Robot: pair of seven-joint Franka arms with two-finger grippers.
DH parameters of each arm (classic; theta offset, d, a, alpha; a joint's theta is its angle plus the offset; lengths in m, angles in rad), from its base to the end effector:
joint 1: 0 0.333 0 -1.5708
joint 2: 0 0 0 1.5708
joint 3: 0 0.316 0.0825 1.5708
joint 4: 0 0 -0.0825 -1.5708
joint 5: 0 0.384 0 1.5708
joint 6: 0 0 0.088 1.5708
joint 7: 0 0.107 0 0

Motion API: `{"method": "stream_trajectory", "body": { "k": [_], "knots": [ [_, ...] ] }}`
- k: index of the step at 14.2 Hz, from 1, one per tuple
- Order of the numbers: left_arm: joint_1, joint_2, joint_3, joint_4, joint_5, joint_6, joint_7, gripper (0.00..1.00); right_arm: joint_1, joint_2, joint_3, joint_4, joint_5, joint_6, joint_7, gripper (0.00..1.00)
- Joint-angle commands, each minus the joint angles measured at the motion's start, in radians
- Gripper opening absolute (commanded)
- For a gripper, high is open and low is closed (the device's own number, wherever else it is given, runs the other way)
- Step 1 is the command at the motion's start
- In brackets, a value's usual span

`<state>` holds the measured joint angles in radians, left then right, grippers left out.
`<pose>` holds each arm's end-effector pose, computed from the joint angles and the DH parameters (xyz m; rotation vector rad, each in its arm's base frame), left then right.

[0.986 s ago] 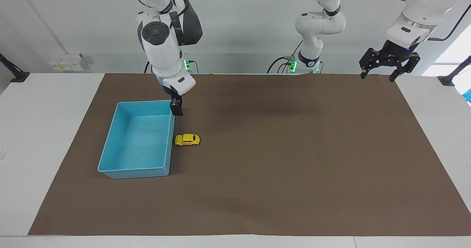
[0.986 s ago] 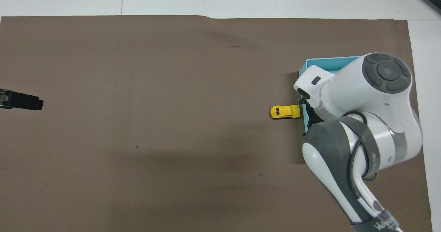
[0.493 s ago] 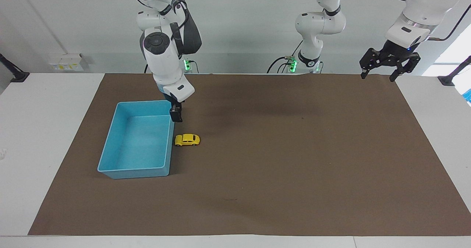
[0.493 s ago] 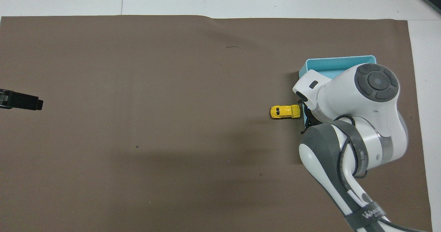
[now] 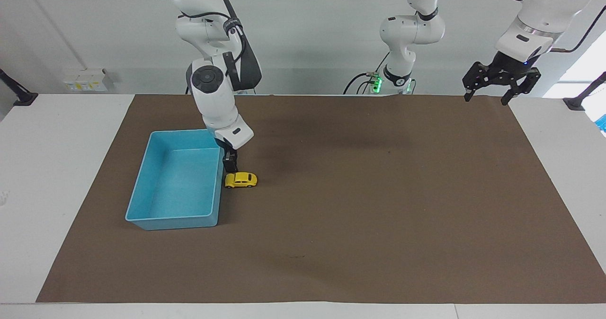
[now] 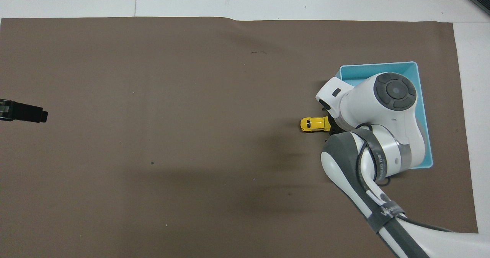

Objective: Wind up and store yellow beetle car

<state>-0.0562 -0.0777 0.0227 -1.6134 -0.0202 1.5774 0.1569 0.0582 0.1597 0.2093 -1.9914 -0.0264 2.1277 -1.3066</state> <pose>0.5306 -0.0194 0.6471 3.1073 -0.2972 0.0671 0.5638 0.1500 0.3832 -2.1910 -2.2246 0.0183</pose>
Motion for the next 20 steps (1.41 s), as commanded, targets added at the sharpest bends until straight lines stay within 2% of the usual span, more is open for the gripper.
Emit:
{"method": "stream_trajectory", "body": {
  "k": [1, 5, 8, 11, 18, 20],
  "knots": [
    [0.009, -0.019, -0.004, -0.014, 0.006, -0.006, -0.003, 1.0, -0.005, 0.015, 0.005, -0.026, -0.02, 0.052, 0.042, 1.0],
    [0.004, -0.02, -0.004, -0.025, 0.006, 0.01, -0.034, 1.0, -0.009, 0.046, 0.005, -0.032, -0.021, 0.081, 0.04, 1.0],
    [-0.002, -0.011, -0.004, -0.028, 0.006, 0.021, -0.108, 1.0, -0.003, 0.086, 0.007, -0.046, -0.043, 0.151, 0.041, 1.0],
    [0.0, -0.013, -0.004, -0.029, 0.006, 0.02, -0.109, 1.0, 0.006, 0.092, 0.005, -0.082, -0.053, 0.213, 0.039, 1.0],
    [0.009, -0.011, -0.004, -0.022, 0.006, -0.002, -0.105, 1.0, 0.0, 0.113, 0.005, -0.109, -0.078, 0.253, 0.035, 1.0],
    [0.009, -0.01, -0.004, -0.022, 0.006, 0.0, -0.105, 1.0, -0.001, 0.115, 0.005, -0.109, -0.081, 0.259, 0.035, 0.9]
  ]
}}
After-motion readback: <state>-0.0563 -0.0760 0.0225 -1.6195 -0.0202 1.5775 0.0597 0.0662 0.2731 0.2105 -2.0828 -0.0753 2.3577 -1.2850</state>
